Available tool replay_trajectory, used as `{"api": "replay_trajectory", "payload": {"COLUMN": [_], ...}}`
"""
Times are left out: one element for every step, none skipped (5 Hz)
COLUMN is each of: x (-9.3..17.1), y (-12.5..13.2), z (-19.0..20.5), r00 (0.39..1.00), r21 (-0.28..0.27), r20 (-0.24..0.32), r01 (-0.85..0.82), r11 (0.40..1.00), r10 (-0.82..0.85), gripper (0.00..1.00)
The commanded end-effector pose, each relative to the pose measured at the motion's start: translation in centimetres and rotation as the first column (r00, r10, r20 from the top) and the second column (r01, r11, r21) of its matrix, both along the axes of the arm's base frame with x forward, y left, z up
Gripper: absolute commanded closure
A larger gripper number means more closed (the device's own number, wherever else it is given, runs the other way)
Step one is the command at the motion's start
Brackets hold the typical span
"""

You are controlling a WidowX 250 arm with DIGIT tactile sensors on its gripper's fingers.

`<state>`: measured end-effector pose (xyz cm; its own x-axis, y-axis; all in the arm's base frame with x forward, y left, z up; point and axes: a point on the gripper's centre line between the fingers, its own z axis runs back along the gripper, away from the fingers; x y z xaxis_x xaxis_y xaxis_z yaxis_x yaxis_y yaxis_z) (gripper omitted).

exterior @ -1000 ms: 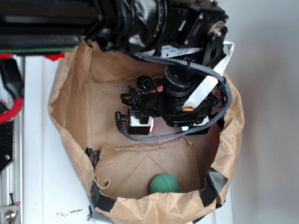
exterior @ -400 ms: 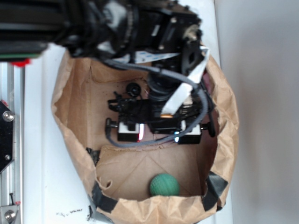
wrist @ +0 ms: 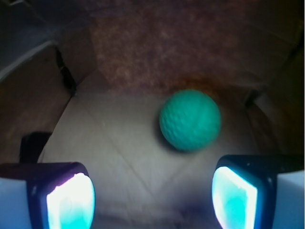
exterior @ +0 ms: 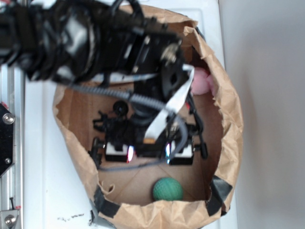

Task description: Grab the green ball.

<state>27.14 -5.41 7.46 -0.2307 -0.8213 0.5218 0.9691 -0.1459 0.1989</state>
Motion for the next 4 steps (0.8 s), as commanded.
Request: {"api": "replay_trajectory", "payload": {"x": [0.2,0.9,2.0,2.4], "y": [-2.8,-2.8,-2.0,-2.3], "z": [0.7,0.4,1.0,1.6], "r00": [0.987,0.980,0.975,0.977], "r21": [0.059,0.055,0.028,-0.004], "r20": [0.144,0.153,0.148,0.113], "r01": [-0.081,-0.135,-0.172,-0.184], "r11": [0.995,0.989,0.985,0.983], "r10": [0.072,0.125,0.166,0.183], "gripper": [0.00,0.00,0.00,0.00]}}
